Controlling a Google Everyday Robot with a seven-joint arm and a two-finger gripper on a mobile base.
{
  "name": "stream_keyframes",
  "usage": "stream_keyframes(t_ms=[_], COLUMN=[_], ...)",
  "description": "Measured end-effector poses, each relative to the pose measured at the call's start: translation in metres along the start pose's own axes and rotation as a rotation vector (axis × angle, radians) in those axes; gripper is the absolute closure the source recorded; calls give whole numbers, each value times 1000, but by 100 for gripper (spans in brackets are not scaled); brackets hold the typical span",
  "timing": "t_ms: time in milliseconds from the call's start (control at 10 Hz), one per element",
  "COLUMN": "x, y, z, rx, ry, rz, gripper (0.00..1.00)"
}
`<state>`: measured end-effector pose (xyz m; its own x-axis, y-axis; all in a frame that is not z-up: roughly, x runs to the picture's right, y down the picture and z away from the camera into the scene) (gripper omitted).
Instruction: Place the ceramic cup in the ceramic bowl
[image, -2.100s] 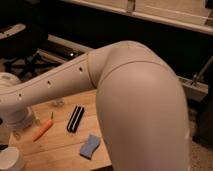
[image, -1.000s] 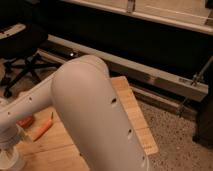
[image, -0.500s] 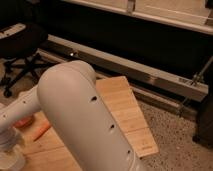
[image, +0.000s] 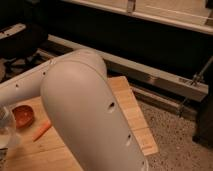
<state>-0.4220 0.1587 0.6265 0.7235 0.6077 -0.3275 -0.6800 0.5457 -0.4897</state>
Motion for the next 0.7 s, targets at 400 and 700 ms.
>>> stream_keyframes(t_ms=[400, 700], x=[-45, -91], y=[-54, -78], z=[-23, -25], rx=[51, 62], ry=[-23, -25], rz=[174, 225], gripper=[100, 100])
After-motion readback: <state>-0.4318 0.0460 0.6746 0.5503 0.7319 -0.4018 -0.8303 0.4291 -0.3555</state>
